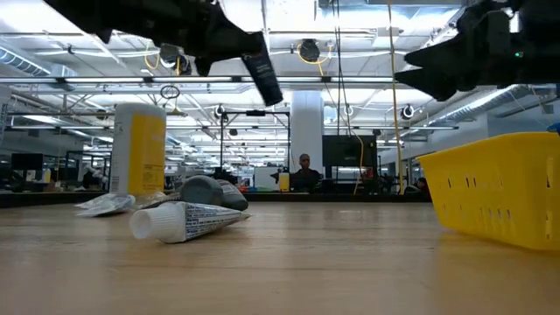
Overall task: Pick & Place Travel size toiletries
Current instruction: Put the black shave cream into the top blue bin
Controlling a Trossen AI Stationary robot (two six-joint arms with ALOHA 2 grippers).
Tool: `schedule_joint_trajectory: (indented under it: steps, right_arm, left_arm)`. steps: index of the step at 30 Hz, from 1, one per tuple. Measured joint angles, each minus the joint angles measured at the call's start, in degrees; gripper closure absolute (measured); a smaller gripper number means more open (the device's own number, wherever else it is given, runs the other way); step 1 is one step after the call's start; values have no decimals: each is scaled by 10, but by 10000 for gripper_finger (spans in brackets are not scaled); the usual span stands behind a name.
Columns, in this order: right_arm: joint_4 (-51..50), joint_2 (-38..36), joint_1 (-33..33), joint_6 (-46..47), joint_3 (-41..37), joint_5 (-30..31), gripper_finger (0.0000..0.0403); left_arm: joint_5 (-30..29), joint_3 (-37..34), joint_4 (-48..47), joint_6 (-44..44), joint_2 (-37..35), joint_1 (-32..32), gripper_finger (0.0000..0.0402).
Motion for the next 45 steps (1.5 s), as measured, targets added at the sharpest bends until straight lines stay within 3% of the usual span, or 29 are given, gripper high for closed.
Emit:
schedule_joint_trajectory:
  steps: [7,19,30,45]
  right_arm:
    - [1,125,16,-6,84,-30,85]
    - [0,248,75,-14,165,-29,85]
    - [0,297,87,-23,209,-26,85]
    - [16,297,86,-31,208,-25,85]
  left_arm:
    - [28,11,98,-1,88,10,401]
    - [57,158,-18,29,149,11,400]
    - [83,204,-25,48,174,8,400]
    - [91,226,-26,65,187,9,400]
